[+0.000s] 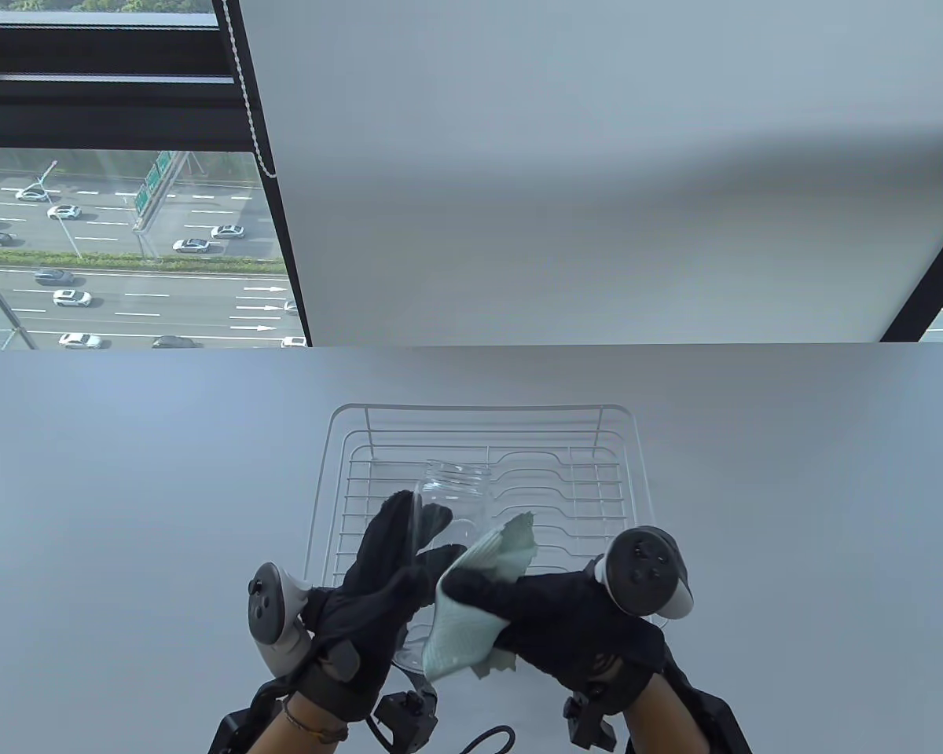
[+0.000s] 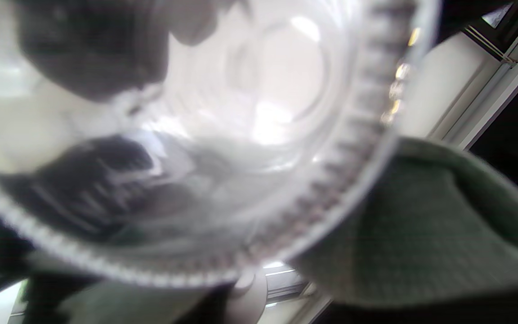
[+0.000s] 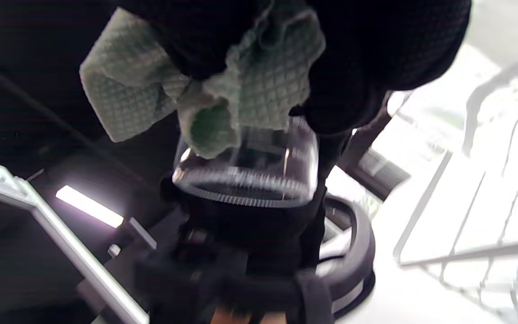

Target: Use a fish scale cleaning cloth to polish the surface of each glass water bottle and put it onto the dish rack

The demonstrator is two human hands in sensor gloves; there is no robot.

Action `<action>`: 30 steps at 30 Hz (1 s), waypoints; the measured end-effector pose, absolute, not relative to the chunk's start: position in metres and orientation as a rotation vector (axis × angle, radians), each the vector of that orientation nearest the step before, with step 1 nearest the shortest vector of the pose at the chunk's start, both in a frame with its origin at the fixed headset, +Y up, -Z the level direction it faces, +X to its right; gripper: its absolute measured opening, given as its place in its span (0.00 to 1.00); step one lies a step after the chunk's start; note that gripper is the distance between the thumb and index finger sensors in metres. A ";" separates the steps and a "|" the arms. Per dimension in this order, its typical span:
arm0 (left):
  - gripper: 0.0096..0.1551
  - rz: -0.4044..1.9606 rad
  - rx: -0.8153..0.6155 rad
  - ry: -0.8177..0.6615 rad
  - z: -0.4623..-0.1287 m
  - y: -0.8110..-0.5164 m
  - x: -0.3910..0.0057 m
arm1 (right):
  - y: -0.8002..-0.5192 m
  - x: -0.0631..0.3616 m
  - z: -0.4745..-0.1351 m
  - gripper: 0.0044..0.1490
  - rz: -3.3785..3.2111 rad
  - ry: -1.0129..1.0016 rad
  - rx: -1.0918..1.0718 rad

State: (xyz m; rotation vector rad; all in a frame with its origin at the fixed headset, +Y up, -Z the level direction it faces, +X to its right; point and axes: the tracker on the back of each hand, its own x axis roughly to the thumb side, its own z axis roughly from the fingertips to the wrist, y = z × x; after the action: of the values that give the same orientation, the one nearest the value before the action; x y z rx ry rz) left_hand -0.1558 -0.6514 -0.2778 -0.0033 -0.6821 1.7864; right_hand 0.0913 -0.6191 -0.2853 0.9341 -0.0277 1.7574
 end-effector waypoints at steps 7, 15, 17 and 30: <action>0.54 1.853 0.006 -0.621 -0.280 -0.656 -0.156 | -0.626 0.076 -0.286 0.36 1.711 0.485 1.151; 0.57 1.775 -0.087 -0.675 -0.278 -0.654 -0.152 | -0.623 0.096 -0.289 0.37 1.777 -0.059 0.815; 0.58 1.763 -0.118 -0.725 -0.277 -0.652 -0.149 | -0.625 0.100 -0.291 0.37 1.724 -0.068 0.774; 0.55 1.855 -0.015 -0.618 -0.279 -0.657 -0.151 | -0.626 0.094 -0.289 0.37 1.753 -0.072 0.794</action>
State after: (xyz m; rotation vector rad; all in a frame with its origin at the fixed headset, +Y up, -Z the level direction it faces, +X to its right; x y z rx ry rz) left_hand -0.1506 -0.6572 -0.2791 -0.0151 -0.6181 1.8550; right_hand 0.0943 -0.6265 -0.2893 0.7938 -0.0721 1.7527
